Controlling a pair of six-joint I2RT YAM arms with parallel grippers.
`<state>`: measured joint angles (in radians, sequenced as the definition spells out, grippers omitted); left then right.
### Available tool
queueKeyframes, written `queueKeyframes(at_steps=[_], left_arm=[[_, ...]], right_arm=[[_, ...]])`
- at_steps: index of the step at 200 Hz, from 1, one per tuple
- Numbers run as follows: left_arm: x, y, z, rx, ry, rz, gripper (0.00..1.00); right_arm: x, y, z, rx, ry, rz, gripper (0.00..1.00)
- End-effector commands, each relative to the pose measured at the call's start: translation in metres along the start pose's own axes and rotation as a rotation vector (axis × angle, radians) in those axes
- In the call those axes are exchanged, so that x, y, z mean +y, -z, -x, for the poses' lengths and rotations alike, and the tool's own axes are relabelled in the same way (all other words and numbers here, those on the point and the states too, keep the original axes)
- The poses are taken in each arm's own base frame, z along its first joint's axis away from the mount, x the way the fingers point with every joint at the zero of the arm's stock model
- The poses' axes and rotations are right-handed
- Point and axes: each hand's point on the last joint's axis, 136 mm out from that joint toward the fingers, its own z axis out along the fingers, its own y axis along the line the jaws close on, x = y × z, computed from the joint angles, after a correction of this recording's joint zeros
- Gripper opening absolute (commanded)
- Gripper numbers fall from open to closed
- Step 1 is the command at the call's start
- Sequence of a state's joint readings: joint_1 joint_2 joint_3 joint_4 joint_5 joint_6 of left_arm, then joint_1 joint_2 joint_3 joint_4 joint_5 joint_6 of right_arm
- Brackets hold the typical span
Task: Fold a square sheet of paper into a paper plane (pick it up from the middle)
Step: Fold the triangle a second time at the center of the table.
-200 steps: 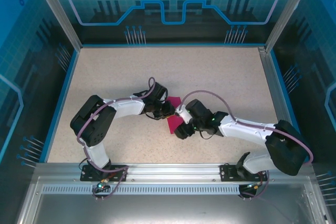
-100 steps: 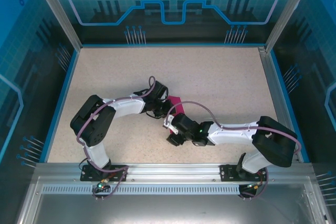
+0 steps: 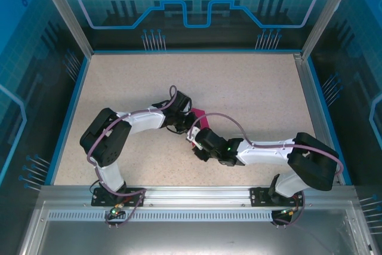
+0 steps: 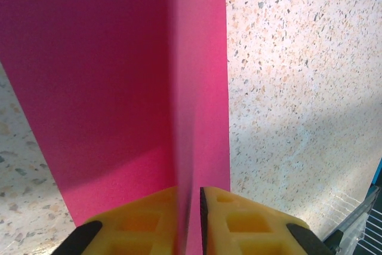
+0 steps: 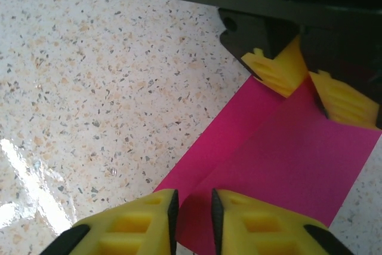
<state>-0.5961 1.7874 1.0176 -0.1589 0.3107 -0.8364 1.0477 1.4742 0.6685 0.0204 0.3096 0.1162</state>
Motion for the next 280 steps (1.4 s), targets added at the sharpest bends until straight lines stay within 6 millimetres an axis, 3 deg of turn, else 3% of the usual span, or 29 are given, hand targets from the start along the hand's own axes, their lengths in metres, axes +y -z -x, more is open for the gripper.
queueKeyframes(at_steps=[1, 52, 95, 140, 166, 190, 239, 280], left_arm=[[-0.004, 0.002, -0.002, 0.011, -0.003, 0.007, 0.19], [-0.005, 0.015, 0.004, -0.033, -0.014, 0.033, 0.27], [0.010, 0.048, 0.015, -0.151, 0.006, 0.121, 0.56], [0.037, 0.087, 0.019, -0.265, 0.052, 0.191, 0.66], [0.045, 0.097, 0.015, -0.283, 0.058, 0.189, 0.65], [0.048, 0.098, 0.009, -0.273, 0.057, 0.180, 0.57], [0.043, 0.094, 0.001, -0.242, 0.043, 0.122, 0.49], [0.031, 0.082, -0.007, -0.192, 0.015, 0.083, 0.46]], right_arm=[[-0.008, 0.006, 0.002, -0.024, -0.049, -0.006, 0.20], [-0.011, 0.011, 0.006, -0.034, -0.104, 0.032, 0.01], [-0.006, 0.009, 0.017, -0.030, -0.225, 0.085, 0.01], [-0.016, 0.004, 0.034, -0.006, -0.521, 0.053, 0.01], [-0.010, 0.003, 0.049, -0.030, -0.682, 0.114, 0.01], [-0.017, 0.006, 0.049, -0.038, -0.757, 0.076, 0.01], [-0.058, 0.038, 0.040, -0.022, -0.731, -0.132, 0.01], [-0.053, 0.057, 0.034, -0.059, -0.809, -0.127, 0.01]])
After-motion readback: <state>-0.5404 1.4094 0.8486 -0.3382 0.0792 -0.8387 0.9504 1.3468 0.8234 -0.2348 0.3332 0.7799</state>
